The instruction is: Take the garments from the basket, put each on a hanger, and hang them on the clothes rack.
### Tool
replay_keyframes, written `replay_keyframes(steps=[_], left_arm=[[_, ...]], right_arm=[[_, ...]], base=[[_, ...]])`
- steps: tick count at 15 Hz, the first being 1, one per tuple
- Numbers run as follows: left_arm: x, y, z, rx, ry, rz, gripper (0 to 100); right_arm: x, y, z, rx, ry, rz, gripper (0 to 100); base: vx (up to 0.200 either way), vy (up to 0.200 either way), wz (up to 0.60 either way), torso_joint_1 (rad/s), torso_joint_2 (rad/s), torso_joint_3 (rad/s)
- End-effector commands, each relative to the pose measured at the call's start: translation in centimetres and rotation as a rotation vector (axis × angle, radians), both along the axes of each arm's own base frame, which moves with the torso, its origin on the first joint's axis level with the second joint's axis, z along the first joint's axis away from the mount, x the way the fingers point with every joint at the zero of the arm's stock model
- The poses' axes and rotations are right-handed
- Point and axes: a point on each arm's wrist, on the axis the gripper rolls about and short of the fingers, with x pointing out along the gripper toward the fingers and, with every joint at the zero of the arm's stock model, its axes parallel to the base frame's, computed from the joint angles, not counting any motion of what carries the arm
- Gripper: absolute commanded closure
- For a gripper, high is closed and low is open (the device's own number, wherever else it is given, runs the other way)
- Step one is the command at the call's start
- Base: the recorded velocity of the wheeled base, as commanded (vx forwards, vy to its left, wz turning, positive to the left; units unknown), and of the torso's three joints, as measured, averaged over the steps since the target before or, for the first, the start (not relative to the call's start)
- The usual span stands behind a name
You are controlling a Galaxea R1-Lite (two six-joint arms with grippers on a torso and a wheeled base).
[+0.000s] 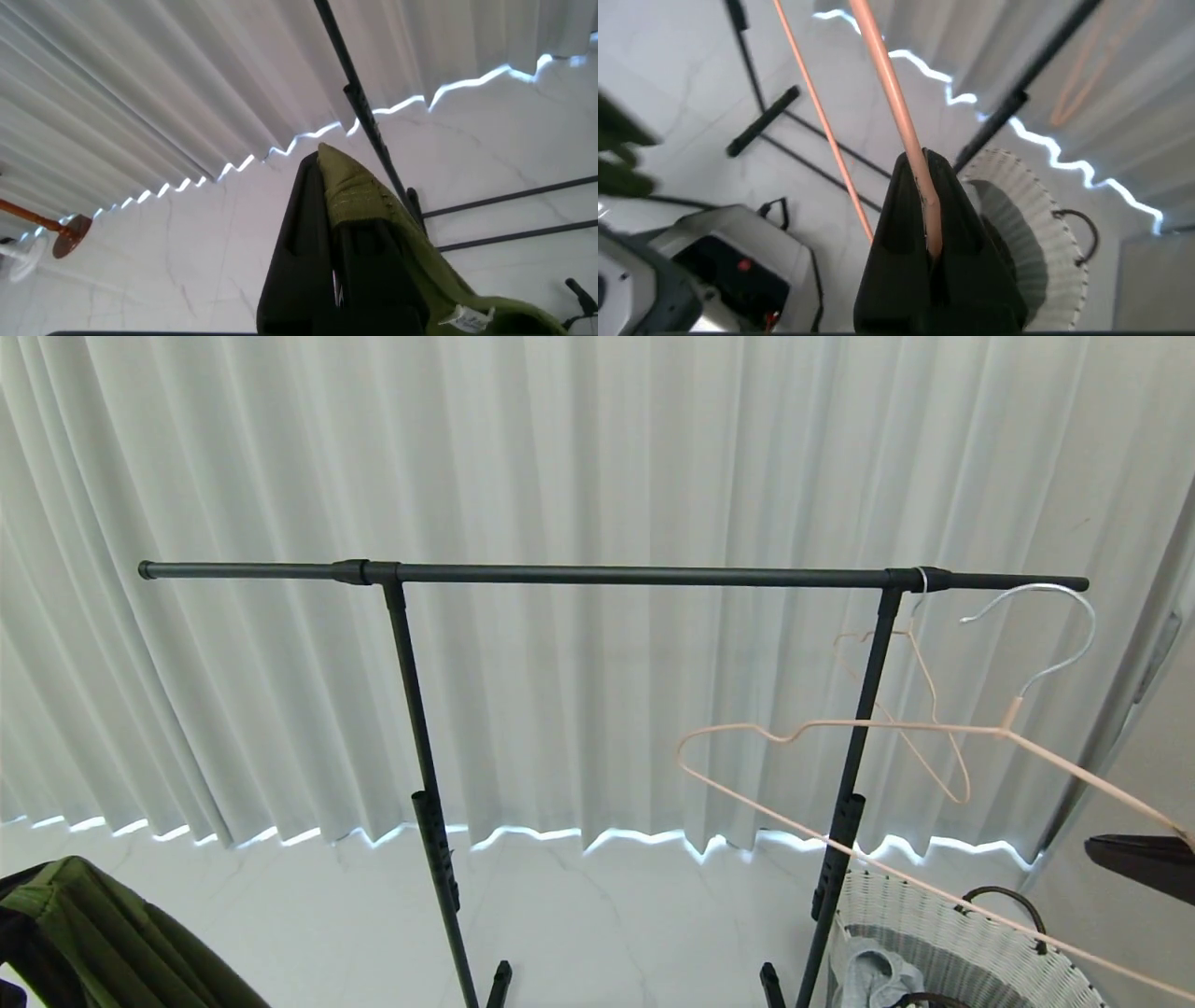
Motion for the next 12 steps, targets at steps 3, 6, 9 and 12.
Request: replay_keyframes(steps=[3,6,9,12], left_arm=[[2.4,-1.3,1.9,0.009,0.024,0.0,100],[5.9,-3.1,3.2,-0.018,0.069,0.022,100],[10.5,-5.6,3.8,-0.151,0.117,0.094,100],[13.7,-8.0,2.7,-0.293,0.173,0.156,100]], right_arm=[[0.3,2.1,-1.3,0.003,0.095,0.139,100],[-1.0,3.0,-2.2,0.01,0.14,0.244,100],[-1.8,4.0,-2.3,0.049,0.186,0.32,100],[-1.5,5.4,-2.3,0.101,0.22,0.34,100]], base=[[0.0,0.0,0.0,0.0,0.0,0.0],[0.0,0.0,0.0,0.0,0.0,0.0],[0.0,0.0,0.0,0.0,0.0,0.0],[0.0,0.0,0.0,0.0,0.0,0.0]])
